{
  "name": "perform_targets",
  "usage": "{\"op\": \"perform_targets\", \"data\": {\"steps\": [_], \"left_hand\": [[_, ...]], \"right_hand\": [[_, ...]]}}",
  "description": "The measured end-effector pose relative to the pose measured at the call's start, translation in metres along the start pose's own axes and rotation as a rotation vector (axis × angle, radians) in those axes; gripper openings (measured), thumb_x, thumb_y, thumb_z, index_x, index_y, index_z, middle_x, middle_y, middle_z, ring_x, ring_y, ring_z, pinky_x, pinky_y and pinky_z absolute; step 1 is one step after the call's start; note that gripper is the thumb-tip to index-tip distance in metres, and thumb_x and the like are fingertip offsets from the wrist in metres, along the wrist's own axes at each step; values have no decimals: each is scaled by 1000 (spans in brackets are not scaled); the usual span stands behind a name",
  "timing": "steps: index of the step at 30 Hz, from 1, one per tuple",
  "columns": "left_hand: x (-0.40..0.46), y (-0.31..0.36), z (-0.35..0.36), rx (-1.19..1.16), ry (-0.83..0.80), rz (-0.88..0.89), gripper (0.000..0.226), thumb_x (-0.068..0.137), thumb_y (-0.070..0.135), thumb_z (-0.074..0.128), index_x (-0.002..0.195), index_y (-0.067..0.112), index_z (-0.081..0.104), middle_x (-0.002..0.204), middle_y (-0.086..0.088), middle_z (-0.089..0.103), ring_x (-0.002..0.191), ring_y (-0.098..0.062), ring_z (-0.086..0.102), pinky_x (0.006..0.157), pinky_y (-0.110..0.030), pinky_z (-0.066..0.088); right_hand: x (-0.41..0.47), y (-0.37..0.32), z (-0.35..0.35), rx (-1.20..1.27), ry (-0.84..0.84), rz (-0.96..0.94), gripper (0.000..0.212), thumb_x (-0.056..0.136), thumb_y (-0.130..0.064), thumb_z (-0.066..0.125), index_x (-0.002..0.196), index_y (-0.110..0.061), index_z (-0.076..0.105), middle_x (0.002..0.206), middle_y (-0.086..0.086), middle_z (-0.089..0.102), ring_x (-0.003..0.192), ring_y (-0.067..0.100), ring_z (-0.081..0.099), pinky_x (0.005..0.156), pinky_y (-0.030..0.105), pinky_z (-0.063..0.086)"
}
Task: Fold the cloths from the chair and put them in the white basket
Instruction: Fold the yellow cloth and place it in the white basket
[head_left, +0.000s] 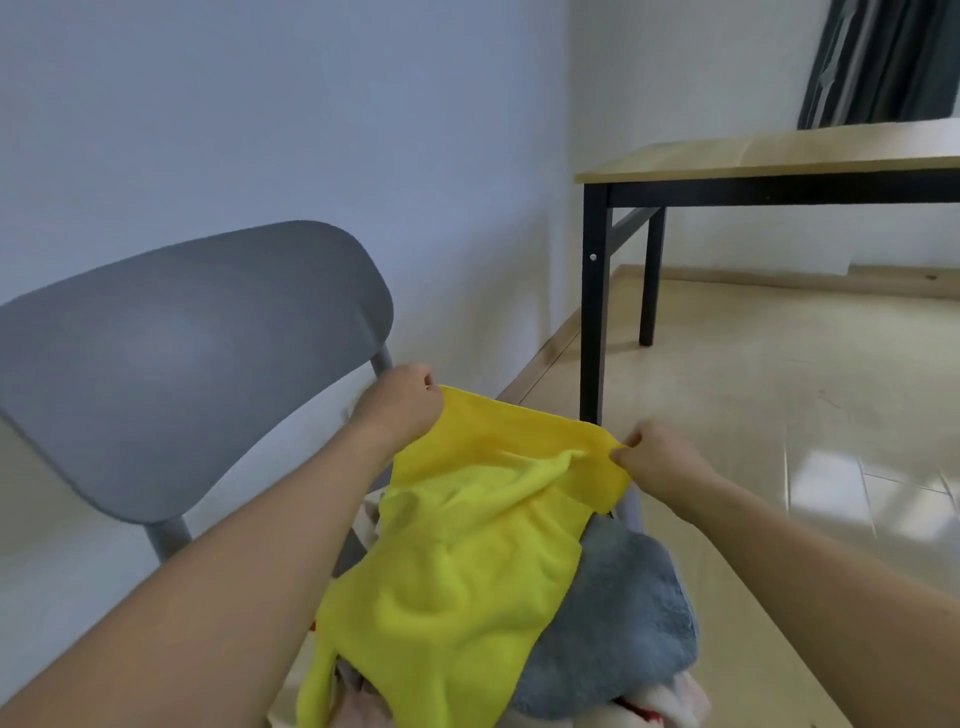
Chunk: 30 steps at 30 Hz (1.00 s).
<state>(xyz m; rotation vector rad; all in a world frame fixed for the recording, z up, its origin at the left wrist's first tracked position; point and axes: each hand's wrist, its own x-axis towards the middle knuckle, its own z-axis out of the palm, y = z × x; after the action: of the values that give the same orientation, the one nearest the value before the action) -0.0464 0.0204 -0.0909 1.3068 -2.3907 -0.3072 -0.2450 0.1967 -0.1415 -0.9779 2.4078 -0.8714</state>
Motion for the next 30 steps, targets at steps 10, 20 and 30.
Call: {"op": "perform_targets", "data": {"steps": [10, 20, 30], "left_hand": [[-117, 51, -238, -1086, -250, -80, 16, 89, 16, 58, 74, 14, 54, 68, -6, 50, 54, -18, 55, 57, -30, 51], [-245, 120, -383, -1329, -111, 420, 24, 91, 13, 46, 75, 6, 63, 80, -7, 66, 72, -16, 64, 69, -31, 51], [-300, 143, -430, -599, 210, 485, 30, 89, 0, 46, 86, 19, 68, 85, 9, 60, 78, -4, 52, 68, -16, 42]], "right_hand": [[-153, -137, -135, 416, 280, -291, 18, 97, -10, 45, 96, -11, 63, 81, 7, 59, 77, 21, 57, 72, 34, 52], [-307, -239, -213, 385, 285, -549, 39, 82, 14, 30, 69, -9, 59, 75, 9, 52, 65, 22, 52, 70, 33, 54], [-398, -268, -249, 499, 33, -707, 22, 90, 3, 53, 106, 2, 68, 97, 19, 66, 86, 26, 65, 85, 31, 56]]}}
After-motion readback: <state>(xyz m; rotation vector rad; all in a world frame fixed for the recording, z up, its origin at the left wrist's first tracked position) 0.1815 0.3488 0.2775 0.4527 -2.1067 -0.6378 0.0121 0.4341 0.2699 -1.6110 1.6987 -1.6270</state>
